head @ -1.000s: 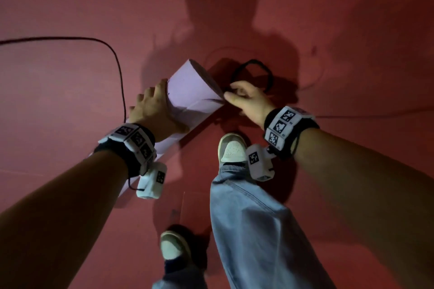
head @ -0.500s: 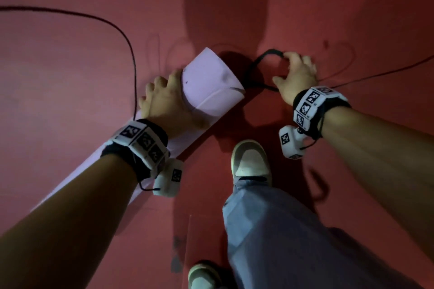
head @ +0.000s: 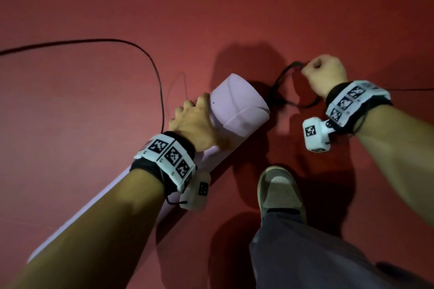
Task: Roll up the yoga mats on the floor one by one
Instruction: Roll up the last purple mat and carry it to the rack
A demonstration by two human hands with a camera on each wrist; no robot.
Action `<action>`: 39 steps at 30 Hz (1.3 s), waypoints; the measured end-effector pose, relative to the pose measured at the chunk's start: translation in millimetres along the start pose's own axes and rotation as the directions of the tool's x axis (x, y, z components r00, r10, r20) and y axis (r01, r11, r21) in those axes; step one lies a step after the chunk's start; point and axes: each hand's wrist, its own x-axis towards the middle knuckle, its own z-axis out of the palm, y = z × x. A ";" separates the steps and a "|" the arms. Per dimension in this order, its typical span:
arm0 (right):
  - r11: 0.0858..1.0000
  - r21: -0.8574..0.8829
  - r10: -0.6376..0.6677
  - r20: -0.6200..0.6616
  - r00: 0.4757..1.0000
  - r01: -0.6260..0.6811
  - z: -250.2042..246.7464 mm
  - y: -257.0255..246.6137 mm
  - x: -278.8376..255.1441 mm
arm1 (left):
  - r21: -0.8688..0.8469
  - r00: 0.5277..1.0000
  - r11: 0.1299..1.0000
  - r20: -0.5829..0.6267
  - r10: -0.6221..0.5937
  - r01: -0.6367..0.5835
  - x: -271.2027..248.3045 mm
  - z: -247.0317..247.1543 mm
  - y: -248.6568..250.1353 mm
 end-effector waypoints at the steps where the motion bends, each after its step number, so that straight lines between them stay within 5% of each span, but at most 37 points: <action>1: 0.985 0.173 -0.005 -0.035 0.999 0.011 -4.1 -13.7 -3.6 | 0.006 1.000 1.000 -0.003 0.002 -0.002 -1.0 0.3 0.8; 3: 0.894 0.443 -0.048 -0.053 0.997 0.066 -10.9 -38.1 -13.3 | 0.015 1.000 1.000 -0.019 0.016 -0.016 -2.9 0.3 2.7; 5: 0.831 0.526 -0.198 -0.024 0.980 0.181 -11.5 -61.5 -30.0 | 0.021 0.999 1.000 -0.038 0.009 -0.008 -4.2 2.1 4.6; 9: 0.846 0.345 -0.481 0.167 0.861 0.407 8.0 -81.4 -62.8 | 0.047 0.995 0.999 -0.097 0.023 -0.018 -7.8 10.0 6.3; 12: 0.839 0.240 -0.542 0.287 0.790 0.488 20.6 -76.5 -82.2 | 0.059 0.993 0.998 -0.113 0.042 -0.035 -8.3 15.5 5.2; 23: 0.696 -0.018 -0.663 0.369 0.652 0.718 23.8 -83.8 -110.8 | 0.098 0.981 0.985 -0.122 0.153 -0.141 -12.4 17.0 8.4; 28: 0.662 -0.038 -0.691 0.355 0.630 0.748 23.1 -85.6 -114.5 | 0.102 0.978 0.981 -0.109 0.177 -0.166 -7.3 13.3 4.4; 33: 0.734 -0.006 -0.647 0.296 0.702 0.679 11.3 -79.2 -117.5 | 0.012 0.976 0.980 -0.095 0.198 -0.198 3.8 5.3 -3.6; 39: 0.660 -0.053 -0.715 0.263 0.648 0.750 -6.1 -72.4 -121.4 | -0.192 0.978 0.963 -0.126 0.166 -0.188 11.1 0.3 -10.4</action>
